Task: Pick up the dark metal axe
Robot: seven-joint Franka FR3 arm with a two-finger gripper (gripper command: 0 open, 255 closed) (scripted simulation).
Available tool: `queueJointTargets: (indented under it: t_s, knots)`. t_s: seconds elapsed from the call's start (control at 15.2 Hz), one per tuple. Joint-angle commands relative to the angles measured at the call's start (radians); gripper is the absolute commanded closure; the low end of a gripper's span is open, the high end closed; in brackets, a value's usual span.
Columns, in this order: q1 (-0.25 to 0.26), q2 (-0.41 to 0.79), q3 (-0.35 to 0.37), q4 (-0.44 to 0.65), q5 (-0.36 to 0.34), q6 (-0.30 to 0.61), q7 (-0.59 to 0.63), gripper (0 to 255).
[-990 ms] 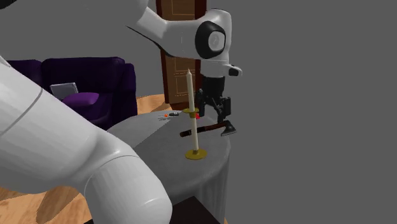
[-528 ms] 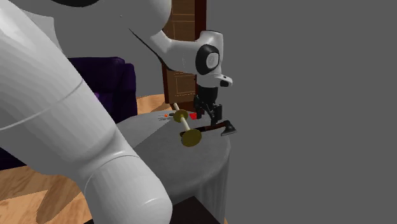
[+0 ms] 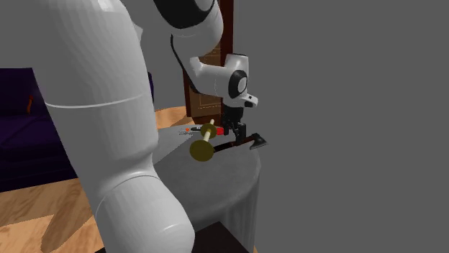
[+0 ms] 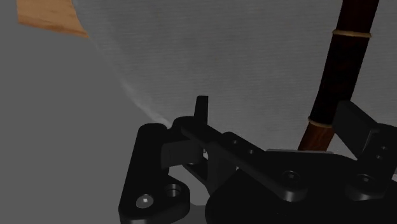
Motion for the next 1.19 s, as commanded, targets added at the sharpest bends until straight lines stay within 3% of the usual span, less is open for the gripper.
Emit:
queueJointTargets:
  t_s: [0.0, 0.46, 1.06, 1.12]
  knots:
    - [0.011, 0.081, 0.011, 0.051, -0.046, 0.037, 0.08, 0]
    - [0.096, 0.344, -0.033, 0.256, -0.203, 0.115, 0.296, 0]
    - [0.12, 0.419, -0.063, 0.247, -0.249, 0.195, 0.323, 0]
    - [0.121, 0.423, -0.064, 0.25, -0.25, 0.195, 0.323, 255]
